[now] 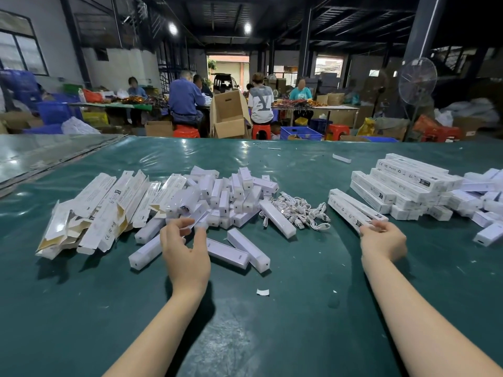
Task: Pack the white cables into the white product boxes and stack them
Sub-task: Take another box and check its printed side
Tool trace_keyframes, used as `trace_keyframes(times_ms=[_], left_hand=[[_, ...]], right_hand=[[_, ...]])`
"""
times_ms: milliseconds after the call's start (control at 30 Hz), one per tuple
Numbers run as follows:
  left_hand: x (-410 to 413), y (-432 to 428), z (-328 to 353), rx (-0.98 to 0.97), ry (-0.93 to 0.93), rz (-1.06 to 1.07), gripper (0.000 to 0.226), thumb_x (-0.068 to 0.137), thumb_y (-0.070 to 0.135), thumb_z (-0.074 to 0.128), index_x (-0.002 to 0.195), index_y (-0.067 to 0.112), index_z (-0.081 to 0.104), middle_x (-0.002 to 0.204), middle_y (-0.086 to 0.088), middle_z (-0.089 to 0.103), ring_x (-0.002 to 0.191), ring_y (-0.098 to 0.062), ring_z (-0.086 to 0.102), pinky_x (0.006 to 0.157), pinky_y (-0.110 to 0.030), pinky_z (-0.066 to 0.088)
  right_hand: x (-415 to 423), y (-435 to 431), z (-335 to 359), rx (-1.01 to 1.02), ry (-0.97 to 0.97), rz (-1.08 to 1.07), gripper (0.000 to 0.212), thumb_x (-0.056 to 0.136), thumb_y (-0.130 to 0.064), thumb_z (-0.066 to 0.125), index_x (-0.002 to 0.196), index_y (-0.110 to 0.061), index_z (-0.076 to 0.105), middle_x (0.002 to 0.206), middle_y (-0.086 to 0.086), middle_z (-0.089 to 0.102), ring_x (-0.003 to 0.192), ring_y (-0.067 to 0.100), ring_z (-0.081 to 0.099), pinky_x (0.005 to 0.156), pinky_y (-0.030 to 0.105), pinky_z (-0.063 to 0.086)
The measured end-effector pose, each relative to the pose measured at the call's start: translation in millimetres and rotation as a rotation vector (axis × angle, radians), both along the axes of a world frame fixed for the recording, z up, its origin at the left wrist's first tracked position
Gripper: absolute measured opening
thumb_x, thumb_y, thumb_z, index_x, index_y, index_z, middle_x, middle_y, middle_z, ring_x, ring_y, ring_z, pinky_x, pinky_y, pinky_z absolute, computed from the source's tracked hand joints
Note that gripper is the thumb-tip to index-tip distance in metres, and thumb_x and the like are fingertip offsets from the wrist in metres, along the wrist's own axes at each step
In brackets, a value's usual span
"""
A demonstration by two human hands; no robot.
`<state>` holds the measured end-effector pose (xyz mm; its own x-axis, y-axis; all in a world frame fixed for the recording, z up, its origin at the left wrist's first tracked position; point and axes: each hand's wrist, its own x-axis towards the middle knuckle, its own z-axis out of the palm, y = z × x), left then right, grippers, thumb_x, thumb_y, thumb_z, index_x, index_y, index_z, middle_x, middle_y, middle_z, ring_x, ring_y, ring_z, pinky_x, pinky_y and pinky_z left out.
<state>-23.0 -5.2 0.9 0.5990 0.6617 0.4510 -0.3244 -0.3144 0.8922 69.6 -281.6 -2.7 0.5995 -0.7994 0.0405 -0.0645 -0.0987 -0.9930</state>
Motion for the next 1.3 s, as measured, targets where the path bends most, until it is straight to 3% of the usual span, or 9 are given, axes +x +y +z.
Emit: trace_keyframes(times_ms=[100, 233, 367, 567, 667, 767, 933, 1167, 1300], left_hand=[[1.4, -0.5, -0.2, 0.033, 0.013, 0.004, 0.018, 0.085, 0.001, 0.057, 0.093, 0.015, 0.048, 0.101, 0.001, 0.042, 0.089, -0.017, 0.047, 0.062, -0.002, 0.033], [2.7, 0.3, -2.5, 0.106, 0.057, -0.019, 0.024, 0.08, -0.006, 0.055, 0.09, 0.014, 0.051, 0.098, 0.001, 0.042, 0.088, -0.018, 0.049, 0.062, 0.0, 0.033], [4.6, 9.1, -6.3, 0.279, 0.259, -0.001, 0.03, 0.075, -0.007, 0.052, 0.09, 0.019, 0.054, 0.104, 0.001, 0.042, 0.106, -0.023, 0.044, 0.079, -0.018, 0.029], [4.5, 31.3, -5.3, 0.469, 0.582, 0.115, 0.035, 0.08, 0.011, 0.053, 0.114, 0.019, 0.053, 0.131, -0.008, 0.036, 0.125, -0.025, 0.022, 0.104, -0.042, 0.02], [4.1, 55.6, 3.1, 0.57, 0.483, 0.282, 0.029, 0.078, 0.012, 0.057, 0.106, 0.014, 0.06, 0.124, -0.015, 0.043, 0.119, -0.032, 0.029, 0.098, -0.045, 0.026], [4.8, 82.7, -0.2, 0.663, 0.67, 0.381, 0.034, 0.077, 0.023, 0.061, 0.111, 0.017, 0.058, 0.142, -0.014, 0.03, 0.134, -0.03, 0.013, 0.107, -0.05, 0.014], [4.3, 107.9, -12.4, 0.52, 1.007, 0.331, 0.045, 0.081, 0.043, 0.053, 0.118, 0.017, 0.052, 0.152, -0.011, 0.002, 0.136, -0.03, 0.005, 0.105, -0.048, 0.018], [3.0, 112.9, -7.6, 0.341, 0.806, 0.5, 0.039, 0.082, 0.038, 0.057, 0.115, 0.016, 0.056, 0.15, -0.022, 0.003, 0.136, -0.037, 0.005, 0.107, -0.051, 0.011], [2.2, 119.9, -2.8, 0.189, 0.806, 0.347, 0.044, 0.087, 0.038, 0.05, 0.125, 0.017, 0.055, 0.142, -0.021, 0.026, 0.126, -0.041, 0.031, 0.106, -0.047, 0.018]], right_hand=[[9.5, -1.8, 0.6, -0.049, 0.125, 0.144, 0.041, 0.079, -0.002, 0.06, 0.119, -0.012, 0.061, 0.114, 0.011, 0.064, 0.096, 0.029, 0.06, 0.086, 0.034, 0.047], [3.0, 15.3, -0.8, 0.002, 0.008, 0.186, 0.043, 0.079, 0.003, 0.051, 0.12, -0.008, 0.058, 0.107, 0.007, 0.061, 0.085, 0.021, 0.05, 0.078, 0.026, 0.038], [-20.0, 52.0, -0.7, -0.065, -0.123, 0.182, 0.03, 0.079, 0.006, 0.048, 0.103, -0.005, 0.063, 0.098, 0.009, 0.059, 0.083, 0.018, 0.05, 0.076, 0.023, 0.036], [-54.3, 110.7, 8.1, -0.52, -0.332, 0.581, 0.024, 0.075, 0.009, 0.052, 0.086, -0.006, 0.067, 0.089, 0.002, 0.058, 0.082, 0.018, 0.05, 0.075, 0.026, 0.038], [-57.8, 115.1, -3.0, -0.749, -0.235, 0.806, 0.017, 0.078, 0.002, 0.055, 0.084, -0.008, 0.068, 0.088, -0.005, 0.055, 0.089, 0.011, 0.045, 0.074, 0.018, 0.029], [-55.5, 110.0, -9.6, -0.703, -0.089, 0.871, 0.016, 0.081, -0.005, 0.056, 0.085, -0.014, 0.068, 0.09, -0.007, 0.056, 0.086, 0.011, 0.047, 0.069, 0.018, 0.029], [-55.5, 106.8, -8.9, -0.663, 0.018, 0.917, 0.016, 0.081, -0.006, 0.056, 0.08, -0.017, 0.068, 0.086, -0.005, 0.058, 0.085, 0.013, 0.054, 0.071, 0.021, 0.034], [-56.7, 106.8, -8.6, -0.687, 0.034, 0.932, 0.018, 0.08, -0.007, 0.056, 0.075, -0.019, 0.068, 0.084, -0.005, 0.059, 0.083, 0.012, 0.052, 0.07, 0.022, 0.034], [-57.6, 106.9, -7.6, -0.712, 0.048, 0.948, 0.02, 0.08, -0.007, 0.055, 0.072, -0.021, 0.067, 0.077, -0.008, 0.06, 0.081, 0.013, 0.054, 0.067, 0.022, 0.034]])
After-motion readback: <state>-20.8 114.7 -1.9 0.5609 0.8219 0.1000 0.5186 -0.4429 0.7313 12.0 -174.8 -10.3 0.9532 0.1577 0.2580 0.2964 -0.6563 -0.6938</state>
